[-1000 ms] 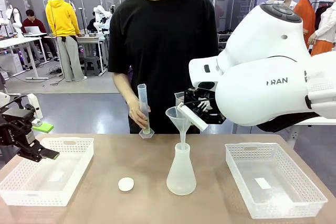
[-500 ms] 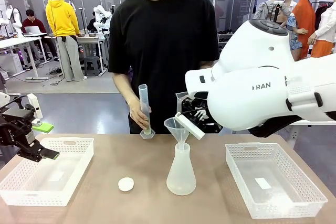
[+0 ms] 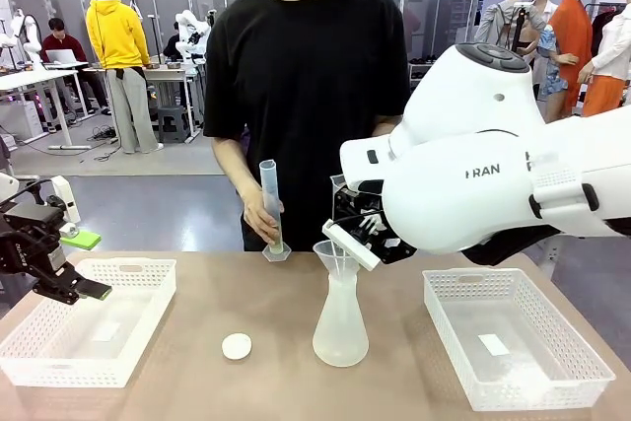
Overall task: Prepare the solutions needed for the experiment.
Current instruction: Pick up the Plastic Funnel and insert it into the Big flask, then once the solution is in the Big flask , pick up the Plastic Funnel and place it back into the right Organizing basket.
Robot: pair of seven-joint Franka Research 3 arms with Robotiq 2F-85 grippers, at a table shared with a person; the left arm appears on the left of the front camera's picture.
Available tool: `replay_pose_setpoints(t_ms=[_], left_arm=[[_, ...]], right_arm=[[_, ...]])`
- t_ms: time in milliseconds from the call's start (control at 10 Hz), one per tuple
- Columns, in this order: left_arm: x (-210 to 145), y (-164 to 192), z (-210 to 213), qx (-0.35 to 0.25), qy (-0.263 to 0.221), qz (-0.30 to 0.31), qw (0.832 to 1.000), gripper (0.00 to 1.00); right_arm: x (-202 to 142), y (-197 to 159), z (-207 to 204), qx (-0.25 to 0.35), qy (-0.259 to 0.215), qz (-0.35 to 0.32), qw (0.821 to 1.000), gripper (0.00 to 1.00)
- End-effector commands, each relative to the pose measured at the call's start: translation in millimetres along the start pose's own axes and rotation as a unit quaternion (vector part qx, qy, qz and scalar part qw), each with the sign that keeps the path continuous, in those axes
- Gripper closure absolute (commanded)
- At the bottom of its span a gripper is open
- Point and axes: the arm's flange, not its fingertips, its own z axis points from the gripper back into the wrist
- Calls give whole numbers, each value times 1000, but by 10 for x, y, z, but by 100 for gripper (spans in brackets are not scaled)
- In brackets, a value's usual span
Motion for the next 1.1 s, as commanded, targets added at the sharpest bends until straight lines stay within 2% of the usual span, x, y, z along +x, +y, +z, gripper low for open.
replay_pose_setpoints(t_ms=[0, 1000], left_arm=[[-12, -19, -11, -10, -2, -4, 1000, 0], [-12, -19, -11, -10, -2, -4, 1000, 0]], right_arm=[[0, -9, -3, -1, -1, 0, 1000, 59], [0, -9, -3, -1, -1, 0, 1000, 59]])
